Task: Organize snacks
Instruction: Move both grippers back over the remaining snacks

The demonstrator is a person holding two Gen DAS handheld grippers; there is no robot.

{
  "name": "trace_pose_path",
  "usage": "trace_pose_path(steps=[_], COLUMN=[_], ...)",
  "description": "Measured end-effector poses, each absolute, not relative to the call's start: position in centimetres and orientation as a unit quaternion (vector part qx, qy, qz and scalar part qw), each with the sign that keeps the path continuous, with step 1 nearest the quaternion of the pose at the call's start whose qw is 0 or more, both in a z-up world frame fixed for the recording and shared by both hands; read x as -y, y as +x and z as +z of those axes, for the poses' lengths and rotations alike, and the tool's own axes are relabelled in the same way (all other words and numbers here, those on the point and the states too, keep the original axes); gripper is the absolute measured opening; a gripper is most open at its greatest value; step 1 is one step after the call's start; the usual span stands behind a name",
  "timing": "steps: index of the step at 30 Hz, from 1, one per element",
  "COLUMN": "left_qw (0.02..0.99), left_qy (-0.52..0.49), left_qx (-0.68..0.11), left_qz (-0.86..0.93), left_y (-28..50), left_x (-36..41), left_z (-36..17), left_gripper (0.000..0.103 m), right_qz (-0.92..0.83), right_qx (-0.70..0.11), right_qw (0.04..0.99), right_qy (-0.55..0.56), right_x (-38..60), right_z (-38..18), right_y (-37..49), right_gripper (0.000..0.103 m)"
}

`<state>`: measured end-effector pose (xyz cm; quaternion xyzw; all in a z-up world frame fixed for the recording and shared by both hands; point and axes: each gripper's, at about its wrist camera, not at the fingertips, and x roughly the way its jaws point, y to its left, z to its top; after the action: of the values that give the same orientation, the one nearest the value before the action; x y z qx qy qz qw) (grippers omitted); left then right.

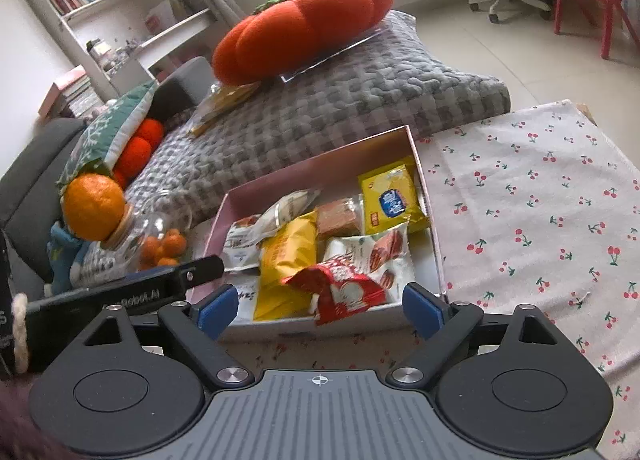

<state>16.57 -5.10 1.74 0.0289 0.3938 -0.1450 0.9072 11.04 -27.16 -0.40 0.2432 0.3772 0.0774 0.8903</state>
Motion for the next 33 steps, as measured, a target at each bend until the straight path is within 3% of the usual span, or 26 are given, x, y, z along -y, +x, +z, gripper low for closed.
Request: trace_pose_path(steps=[18, 33], left_qw=[0.909, 0.895], left_qy=[0.058, 0.080], left_qx=[-0.399, -0.423], left_qz=[-0.107, -0.117], left_y=[9.8, 5.9], left_x=[1.3, -0.6], left_z=[1.5, -2.0], left_gripper=[0.102, 0.103], right_qz=[0.106, 0.159], right_qx=[-0.406, -0.431], right_qw=[0.891, 0.882], right_qy=[0.173, 0.104], right_x=[24.2, 20.4], right_z=[0.6, -1.4], right_y=[7.4, 4.5], right_gripper=[0.097, 0.097])
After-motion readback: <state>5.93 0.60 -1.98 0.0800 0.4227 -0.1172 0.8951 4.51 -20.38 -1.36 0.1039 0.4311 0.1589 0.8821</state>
